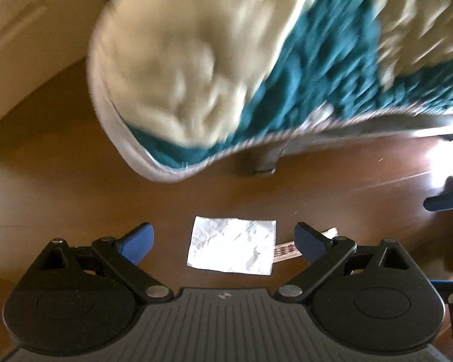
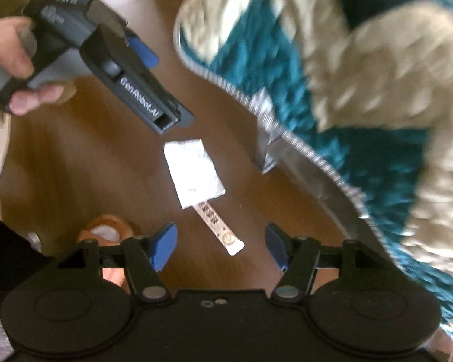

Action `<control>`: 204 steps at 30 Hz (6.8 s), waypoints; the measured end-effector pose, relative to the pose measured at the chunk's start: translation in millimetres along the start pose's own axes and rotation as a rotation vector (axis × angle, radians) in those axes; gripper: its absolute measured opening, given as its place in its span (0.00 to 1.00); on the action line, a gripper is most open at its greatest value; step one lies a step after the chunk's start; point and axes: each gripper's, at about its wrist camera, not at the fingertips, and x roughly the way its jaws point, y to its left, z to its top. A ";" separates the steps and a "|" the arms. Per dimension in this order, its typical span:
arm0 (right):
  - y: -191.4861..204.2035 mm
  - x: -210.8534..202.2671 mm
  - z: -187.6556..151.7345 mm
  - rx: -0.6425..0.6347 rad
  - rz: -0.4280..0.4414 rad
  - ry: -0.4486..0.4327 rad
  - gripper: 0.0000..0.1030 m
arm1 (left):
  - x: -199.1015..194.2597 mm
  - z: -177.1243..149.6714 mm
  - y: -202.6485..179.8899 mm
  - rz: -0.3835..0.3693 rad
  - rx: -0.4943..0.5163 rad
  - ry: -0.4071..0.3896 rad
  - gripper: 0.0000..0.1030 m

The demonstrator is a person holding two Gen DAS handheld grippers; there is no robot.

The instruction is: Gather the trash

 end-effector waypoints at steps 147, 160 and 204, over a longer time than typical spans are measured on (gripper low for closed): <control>-122.7 -644.4 -392.2 0.986 -0.884 -0.635 0.18 | -547.5 75.4 -689.5 -0.315 0.740 -0.538 0.09; -126.9 -642.4 -406.2 0.991 -0.854 -0.541 0.25 | -527.4 75.5 -710.5 -0.330 0.772 -0.444 0.13; 5.9 -701.0 -389.0 0.955 -0.961 -0.708 0.63 | -614.6 9.3 -587.4 -0.609 0.686 -0.795 0.97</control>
